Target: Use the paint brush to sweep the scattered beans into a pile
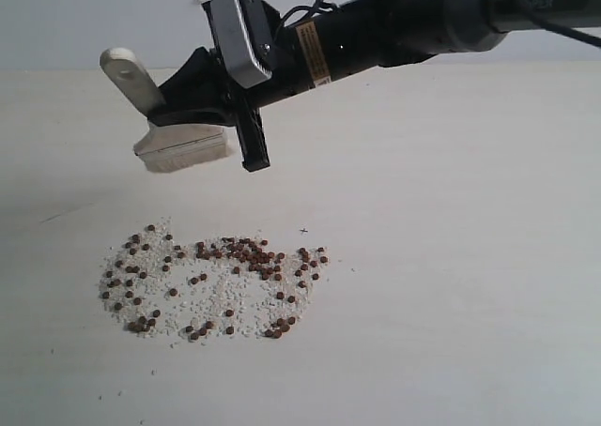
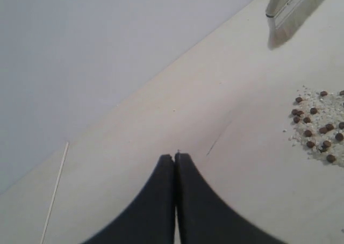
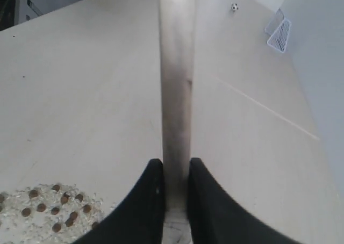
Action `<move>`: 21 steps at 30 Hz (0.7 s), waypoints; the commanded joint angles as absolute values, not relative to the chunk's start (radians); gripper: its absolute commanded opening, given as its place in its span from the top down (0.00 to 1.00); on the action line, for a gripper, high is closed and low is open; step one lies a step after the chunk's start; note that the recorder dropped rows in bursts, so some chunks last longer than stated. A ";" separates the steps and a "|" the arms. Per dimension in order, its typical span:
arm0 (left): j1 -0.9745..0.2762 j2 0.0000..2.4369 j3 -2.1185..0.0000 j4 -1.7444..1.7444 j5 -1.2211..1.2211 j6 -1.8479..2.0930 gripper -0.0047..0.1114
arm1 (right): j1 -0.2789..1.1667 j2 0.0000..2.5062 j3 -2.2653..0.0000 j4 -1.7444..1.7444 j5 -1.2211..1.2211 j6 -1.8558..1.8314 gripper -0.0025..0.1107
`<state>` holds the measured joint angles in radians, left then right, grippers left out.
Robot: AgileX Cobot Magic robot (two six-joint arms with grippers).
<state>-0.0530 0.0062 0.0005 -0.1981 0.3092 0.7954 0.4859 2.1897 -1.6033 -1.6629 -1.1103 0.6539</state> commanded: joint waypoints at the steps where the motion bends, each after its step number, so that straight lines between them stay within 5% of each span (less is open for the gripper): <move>1: -0.050 0.000 0.000 -0.197 0.308 0.786 0.96 | 0.486 2.286 -1.727 -1.627 -1.217 0.622 0.98; 12: -0.050 0.000 0.000 -0.197 0.308 0.786 0.96 | 0.568 2.535 -2.104 -1.725 -1.221 0.825 0.98; 21: -0.050 0.000 0.000 -0.197 0.308 0.786 0.96 | 0.614 2.594 -2.132 -1.744 -1.221 1.034 0.98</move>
<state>-0.0530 0.0062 0.0005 -0.1981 0.3115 0.7954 0.6193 2.5977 -2.1204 -1.7522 -1.2209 0.9641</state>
